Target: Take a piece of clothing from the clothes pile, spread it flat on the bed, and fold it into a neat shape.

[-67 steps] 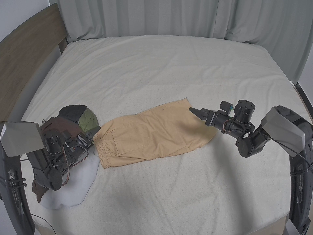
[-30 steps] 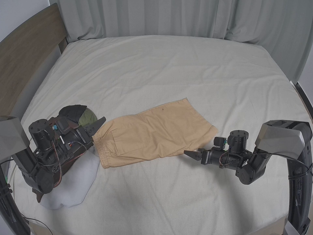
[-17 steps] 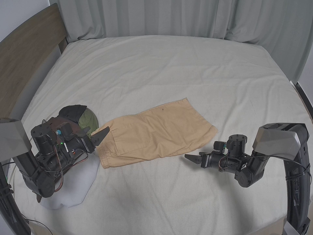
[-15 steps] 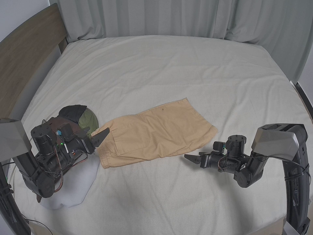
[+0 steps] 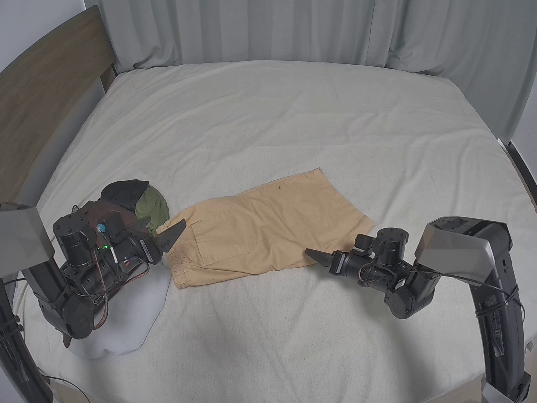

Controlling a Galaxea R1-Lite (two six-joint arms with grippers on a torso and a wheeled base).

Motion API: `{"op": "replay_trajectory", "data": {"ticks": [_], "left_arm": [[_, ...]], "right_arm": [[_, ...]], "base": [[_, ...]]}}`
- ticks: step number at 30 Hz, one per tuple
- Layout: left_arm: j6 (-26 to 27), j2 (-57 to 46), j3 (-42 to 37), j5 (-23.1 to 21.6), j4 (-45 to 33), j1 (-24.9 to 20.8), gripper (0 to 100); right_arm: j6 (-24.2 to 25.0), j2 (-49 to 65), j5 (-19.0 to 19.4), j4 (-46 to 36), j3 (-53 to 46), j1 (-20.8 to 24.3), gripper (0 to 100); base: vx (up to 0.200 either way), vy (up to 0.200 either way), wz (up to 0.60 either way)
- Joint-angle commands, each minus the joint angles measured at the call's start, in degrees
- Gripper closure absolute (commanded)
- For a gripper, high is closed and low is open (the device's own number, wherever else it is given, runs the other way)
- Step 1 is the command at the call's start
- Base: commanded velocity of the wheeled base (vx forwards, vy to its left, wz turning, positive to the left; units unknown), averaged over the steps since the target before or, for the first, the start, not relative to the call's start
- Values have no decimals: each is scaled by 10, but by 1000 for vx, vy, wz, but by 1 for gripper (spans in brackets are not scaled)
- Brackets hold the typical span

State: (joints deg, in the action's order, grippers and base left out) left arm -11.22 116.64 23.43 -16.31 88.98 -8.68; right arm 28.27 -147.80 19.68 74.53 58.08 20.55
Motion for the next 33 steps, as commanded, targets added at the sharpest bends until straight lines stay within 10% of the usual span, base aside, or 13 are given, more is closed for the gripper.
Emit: {"op": "replay_trajectory", "data": {"ticks": [1, 17, 18, 33], "left_arm": [[0, 3, 0, 3, 1, -1, 0], [-4, 9, 6, 5, 1, -3, 0], [-4, 9, 6, 5, 1, -3, 0], [1, 15, 31, 6, 1, -7, 0]], "right_arm": [[5, -22, -9, -3, 39, 15, 0], [34, -33, -24, 0, 67, 26, 0], [34, -33, -24, 0, 67, 26, 100], [35, -31, -24, 19, 44, 24, 100]], "base": [[0, 0, 0], [0, 0, 0], [0, 0, 0], [0, 0, 0]]}}
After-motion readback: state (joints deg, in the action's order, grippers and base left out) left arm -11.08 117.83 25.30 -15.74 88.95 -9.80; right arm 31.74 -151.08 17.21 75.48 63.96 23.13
